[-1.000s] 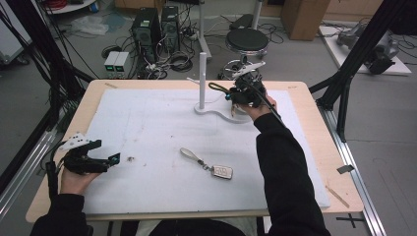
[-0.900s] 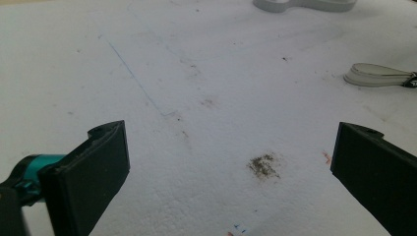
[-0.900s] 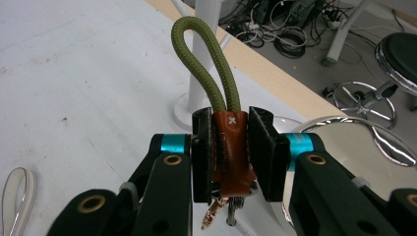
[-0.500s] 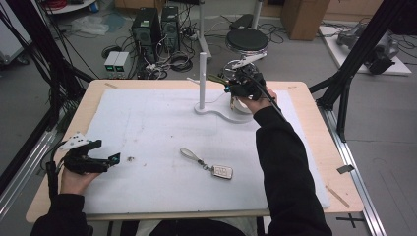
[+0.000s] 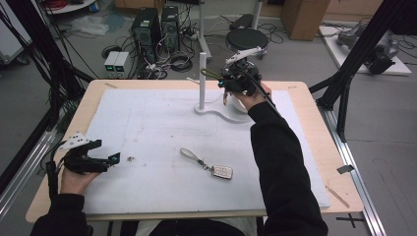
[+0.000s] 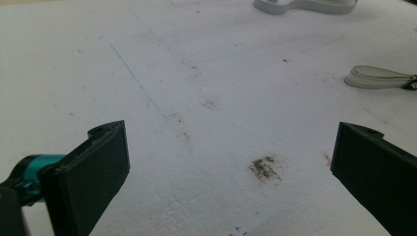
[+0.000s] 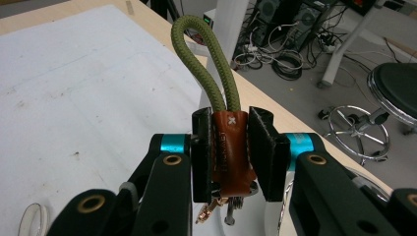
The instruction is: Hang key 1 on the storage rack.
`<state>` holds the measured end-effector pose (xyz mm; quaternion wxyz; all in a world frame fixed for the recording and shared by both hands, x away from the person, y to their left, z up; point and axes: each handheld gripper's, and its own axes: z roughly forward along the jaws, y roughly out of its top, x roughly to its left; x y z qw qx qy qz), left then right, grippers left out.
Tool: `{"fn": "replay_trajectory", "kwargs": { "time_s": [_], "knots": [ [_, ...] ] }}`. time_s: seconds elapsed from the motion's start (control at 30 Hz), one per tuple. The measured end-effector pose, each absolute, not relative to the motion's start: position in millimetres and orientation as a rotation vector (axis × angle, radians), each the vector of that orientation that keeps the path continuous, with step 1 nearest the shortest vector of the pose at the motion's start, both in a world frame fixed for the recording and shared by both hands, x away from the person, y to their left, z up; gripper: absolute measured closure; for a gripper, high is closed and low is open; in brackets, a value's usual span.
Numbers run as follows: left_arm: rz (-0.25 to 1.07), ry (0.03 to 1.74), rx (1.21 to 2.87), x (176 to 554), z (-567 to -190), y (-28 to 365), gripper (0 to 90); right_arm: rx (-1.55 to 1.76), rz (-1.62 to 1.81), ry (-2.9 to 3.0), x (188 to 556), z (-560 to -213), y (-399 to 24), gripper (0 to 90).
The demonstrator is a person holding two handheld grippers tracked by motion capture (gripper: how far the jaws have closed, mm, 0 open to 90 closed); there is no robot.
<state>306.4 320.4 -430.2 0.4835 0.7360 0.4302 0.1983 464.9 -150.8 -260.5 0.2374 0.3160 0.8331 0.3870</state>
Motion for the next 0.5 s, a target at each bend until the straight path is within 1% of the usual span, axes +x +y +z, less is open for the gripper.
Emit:
{"fn": "replay_trajectory", "kwargs": {
  "time_s": [0.5],
  "knots": [
    [0.483, 1.045, 1.796, 306.4, -430.2, 320.5, 1.8, 0.833, 0.972, 2.289, 467.0, -270.0, -135.4, 71.5]
  ]
}}
